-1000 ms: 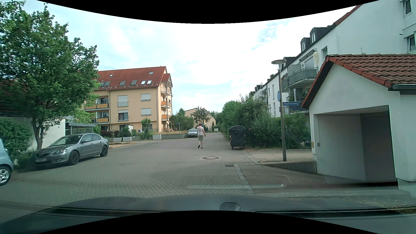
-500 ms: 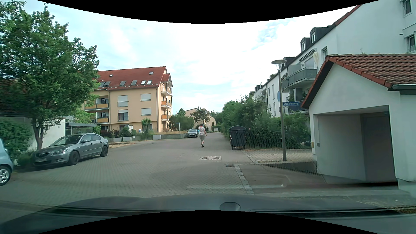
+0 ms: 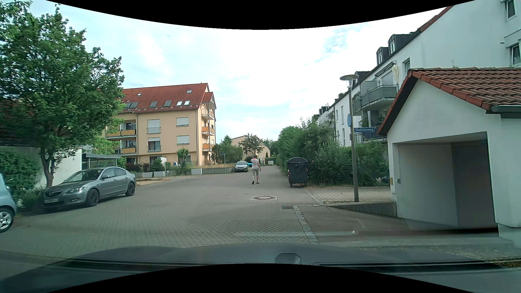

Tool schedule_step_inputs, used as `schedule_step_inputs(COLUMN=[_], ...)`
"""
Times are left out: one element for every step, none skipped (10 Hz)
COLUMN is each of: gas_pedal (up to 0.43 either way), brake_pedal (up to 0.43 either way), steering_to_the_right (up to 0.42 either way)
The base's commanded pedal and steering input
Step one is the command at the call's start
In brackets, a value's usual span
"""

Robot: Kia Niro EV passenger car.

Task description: Follow the waypoints while adhering to traffic rules and regulations

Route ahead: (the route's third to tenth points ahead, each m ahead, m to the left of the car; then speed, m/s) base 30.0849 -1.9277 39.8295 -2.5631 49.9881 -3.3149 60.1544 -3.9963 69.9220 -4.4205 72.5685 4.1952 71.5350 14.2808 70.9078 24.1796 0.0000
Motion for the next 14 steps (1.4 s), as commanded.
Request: schedule_step_inputs(gas_pedal=[0.000, 0.000, 0.000, 0.000, 0.000, 0.000, 0.000, 0.000, 0.000, 0.000, 0.000, 0.000, 0.000, 0.000], brake_pedal=[0.055, 0.024, 0.000, 0.000, 0.000, 0.000, 0.000, 0.000, 0.000, 0.000, 0.000, 0.000, 0.000, 0.000], steering_to_the_right=[-0.123, -0.127, -0.129, -0.130, -0.130, -0.130, -0.128, -0.123, -0.121, -0.122, -0.130, -0.145, -0.150, -0.150])
